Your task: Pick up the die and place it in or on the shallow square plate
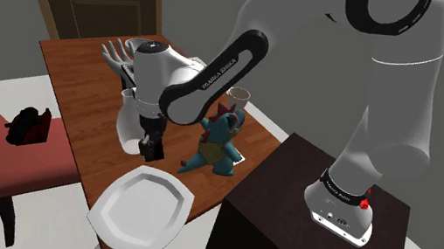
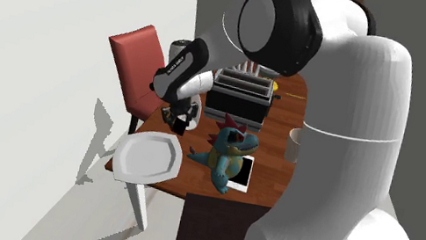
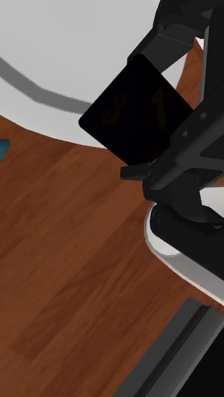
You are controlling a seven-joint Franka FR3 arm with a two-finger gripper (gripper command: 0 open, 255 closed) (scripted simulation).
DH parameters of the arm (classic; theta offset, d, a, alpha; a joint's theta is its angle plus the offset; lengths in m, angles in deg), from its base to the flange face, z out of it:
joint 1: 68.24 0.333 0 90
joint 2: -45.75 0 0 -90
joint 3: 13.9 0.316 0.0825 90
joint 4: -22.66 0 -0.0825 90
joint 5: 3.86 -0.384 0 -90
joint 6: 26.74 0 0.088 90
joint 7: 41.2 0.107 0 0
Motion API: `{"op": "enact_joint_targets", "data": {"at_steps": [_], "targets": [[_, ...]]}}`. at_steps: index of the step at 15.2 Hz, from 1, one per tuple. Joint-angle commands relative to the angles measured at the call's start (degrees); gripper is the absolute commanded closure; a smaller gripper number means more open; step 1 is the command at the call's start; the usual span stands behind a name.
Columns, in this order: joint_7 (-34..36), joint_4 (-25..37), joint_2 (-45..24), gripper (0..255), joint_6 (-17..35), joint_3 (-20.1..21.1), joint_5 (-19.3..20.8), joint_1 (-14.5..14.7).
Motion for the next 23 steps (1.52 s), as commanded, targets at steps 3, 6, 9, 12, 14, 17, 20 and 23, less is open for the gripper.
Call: {"op": "enact_joint_targets", "data": {"at_steps": [3, 6, 9, 12, 14, 17, 20, 23], "targets": [[5.51, -1.67, 1.11, 255, 0.46, 1.07, 0.44, 3.94], [9.59, -2.39, 1.68, 255, 0.51, 1.88, 0.78, 6.92], [13.73, -2.51, 1.88, 255, 0.30, 2.67, 1.19, 10.00], [14.75, -2.46, 0.66, 255, 1.39, 2.31, 1.91, 10.79], [15.19, -2.38, -0.59, 255, 2.51, 1.84, 2.57, 11.13], [15.84, -2.16, -2.50, 255, 4.15, 1.10, 3.54, 11.69], [16.48, -1.83, -4.46, 255, 5.74, 0.32, 4.48, 12.27], [17.09, -1.39, -6.46, 255, 7.28, -0.49, 5.37, 12.88]]}}
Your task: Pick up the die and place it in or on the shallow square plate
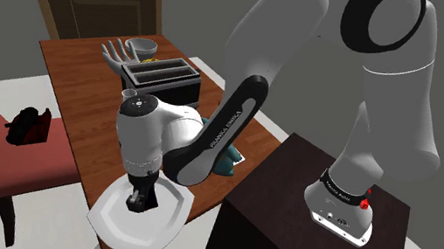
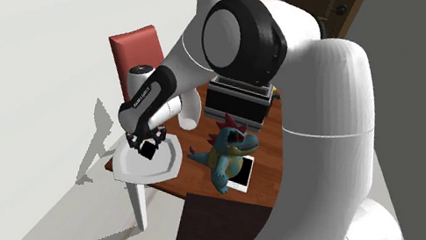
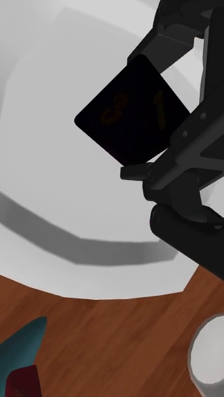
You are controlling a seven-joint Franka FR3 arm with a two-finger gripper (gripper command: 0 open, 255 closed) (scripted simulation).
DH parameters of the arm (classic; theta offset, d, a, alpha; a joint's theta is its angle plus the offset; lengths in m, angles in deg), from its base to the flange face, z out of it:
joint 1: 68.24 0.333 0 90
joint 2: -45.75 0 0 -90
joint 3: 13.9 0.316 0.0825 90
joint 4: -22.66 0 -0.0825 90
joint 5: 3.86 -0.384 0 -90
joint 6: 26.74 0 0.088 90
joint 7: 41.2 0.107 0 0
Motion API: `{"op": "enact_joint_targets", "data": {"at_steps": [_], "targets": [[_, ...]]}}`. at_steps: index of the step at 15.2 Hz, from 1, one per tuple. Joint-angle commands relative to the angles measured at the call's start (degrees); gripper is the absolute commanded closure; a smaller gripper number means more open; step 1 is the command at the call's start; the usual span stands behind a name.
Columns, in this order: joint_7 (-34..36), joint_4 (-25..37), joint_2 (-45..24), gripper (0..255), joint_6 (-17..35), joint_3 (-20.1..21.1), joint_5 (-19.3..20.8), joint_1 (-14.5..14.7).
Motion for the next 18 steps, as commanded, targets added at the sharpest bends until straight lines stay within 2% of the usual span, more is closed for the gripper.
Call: {"op": "enact_joint_targets", "data": {"at_steps": [1, 10, 11, 16, 18], "targets": [[0.40, 0.20, -1.36, 255, 1.18, -0.58, 0.62, 0.39], [0.59, 0.39, -2.05, 255, 1.69, -0.86, 0.90, 0.61], [0.59, 0.39, -2.05, 0, 1.69, -0.87, 0.90, 0.61], [0.59, 0.38, -2.05, 0, 1.69, -0.86, 0.90, 0.61], [-0.39, -0.46, 1.33, 0, -0.83, 0.53, -0.52, -0.47]]}}
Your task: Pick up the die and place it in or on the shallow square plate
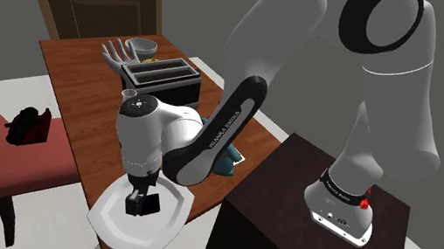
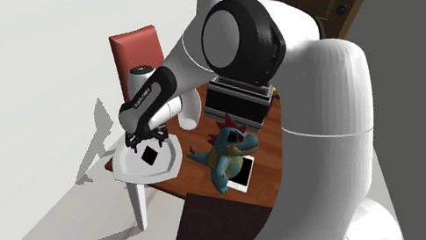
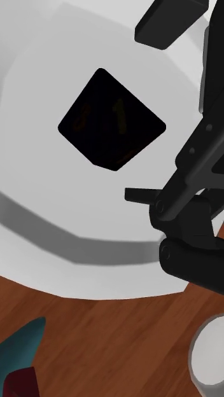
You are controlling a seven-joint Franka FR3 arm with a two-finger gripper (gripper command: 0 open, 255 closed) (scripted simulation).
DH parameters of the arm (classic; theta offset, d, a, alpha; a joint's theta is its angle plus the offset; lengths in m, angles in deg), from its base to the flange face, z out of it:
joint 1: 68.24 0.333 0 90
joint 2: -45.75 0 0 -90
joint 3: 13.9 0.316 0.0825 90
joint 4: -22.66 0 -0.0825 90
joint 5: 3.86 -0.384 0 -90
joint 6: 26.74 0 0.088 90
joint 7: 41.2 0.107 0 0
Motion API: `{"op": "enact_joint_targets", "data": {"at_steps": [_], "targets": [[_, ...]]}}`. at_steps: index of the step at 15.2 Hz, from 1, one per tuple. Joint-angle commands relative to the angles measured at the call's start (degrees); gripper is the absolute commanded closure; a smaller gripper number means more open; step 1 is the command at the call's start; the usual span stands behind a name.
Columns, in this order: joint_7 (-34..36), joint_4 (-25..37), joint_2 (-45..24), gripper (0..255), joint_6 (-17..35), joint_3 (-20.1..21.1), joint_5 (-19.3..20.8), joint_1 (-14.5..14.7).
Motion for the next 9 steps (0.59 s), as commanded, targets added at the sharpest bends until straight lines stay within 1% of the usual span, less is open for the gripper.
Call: {"op": "enact_joint_targets", "data": {"at_steps": [1, 2, 9], "targets": [[-0.82, -1.00, 3.34, 0, -2.31, 1.32, -1.39, -0.94], [-1.24, -1.18, 4.62, 0, -3.37, 1.84, -2.01, -1.33], [-1.26, -1.19, 4.62, 0, -3.37, 1.81, -2.03, -1.31]]}}
